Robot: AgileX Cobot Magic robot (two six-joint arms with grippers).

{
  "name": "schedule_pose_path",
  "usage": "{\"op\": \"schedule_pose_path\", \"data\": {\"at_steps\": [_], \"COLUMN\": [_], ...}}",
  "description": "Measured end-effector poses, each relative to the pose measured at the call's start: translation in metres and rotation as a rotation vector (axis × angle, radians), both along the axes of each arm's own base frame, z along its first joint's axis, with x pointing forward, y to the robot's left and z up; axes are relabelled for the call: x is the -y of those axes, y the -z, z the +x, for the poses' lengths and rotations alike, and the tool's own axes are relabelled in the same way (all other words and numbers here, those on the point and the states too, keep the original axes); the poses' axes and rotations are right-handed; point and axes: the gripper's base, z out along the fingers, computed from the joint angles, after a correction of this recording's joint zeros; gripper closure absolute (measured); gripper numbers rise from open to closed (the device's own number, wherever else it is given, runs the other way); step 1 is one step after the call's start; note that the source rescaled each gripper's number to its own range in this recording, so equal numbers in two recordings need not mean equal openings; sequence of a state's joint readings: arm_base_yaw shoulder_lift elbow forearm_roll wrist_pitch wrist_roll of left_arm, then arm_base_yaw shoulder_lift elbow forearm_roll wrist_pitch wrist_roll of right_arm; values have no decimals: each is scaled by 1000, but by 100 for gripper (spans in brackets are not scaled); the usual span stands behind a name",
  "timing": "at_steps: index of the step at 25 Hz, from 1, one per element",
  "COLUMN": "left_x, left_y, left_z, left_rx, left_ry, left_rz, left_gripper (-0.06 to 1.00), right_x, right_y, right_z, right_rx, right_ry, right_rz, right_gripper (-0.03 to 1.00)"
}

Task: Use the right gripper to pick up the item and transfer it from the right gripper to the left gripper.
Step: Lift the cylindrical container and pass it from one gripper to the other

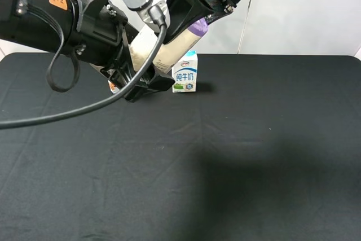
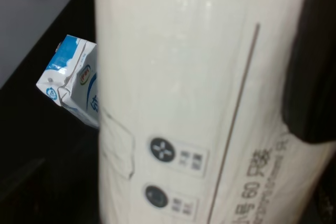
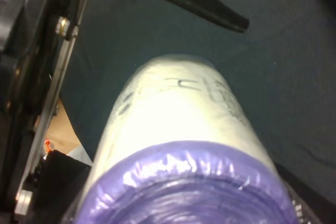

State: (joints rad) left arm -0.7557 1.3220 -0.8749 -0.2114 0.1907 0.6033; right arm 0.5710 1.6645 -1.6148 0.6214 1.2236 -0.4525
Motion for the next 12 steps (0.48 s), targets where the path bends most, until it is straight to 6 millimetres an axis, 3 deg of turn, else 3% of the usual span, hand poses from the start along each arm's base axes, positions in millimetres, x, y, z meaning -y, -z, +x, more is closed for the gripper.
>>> {"op": "schedule_pose_path", "data": {"at_steps": [4,9,11,12], "left_x": [0,0,0,1], "left_y": [0,-1,-1,-1], "left_z": [0,0,1,1], "left_rx": [20,31,39,43], "left_ry": [21,24,22,24], "left_rz": [17,17,10,11], "left_gripper": [8,30,59,92], "right_x": [0,0,0,0], "right_y": [0,0,0,0], "right_z": [0,0,0,1], "right_rx": [0,0,0,8], "right_ry": [0,0,0,7], "right_rz": [1,1,1,6], "right_gripper": [95,95,95,95]}}
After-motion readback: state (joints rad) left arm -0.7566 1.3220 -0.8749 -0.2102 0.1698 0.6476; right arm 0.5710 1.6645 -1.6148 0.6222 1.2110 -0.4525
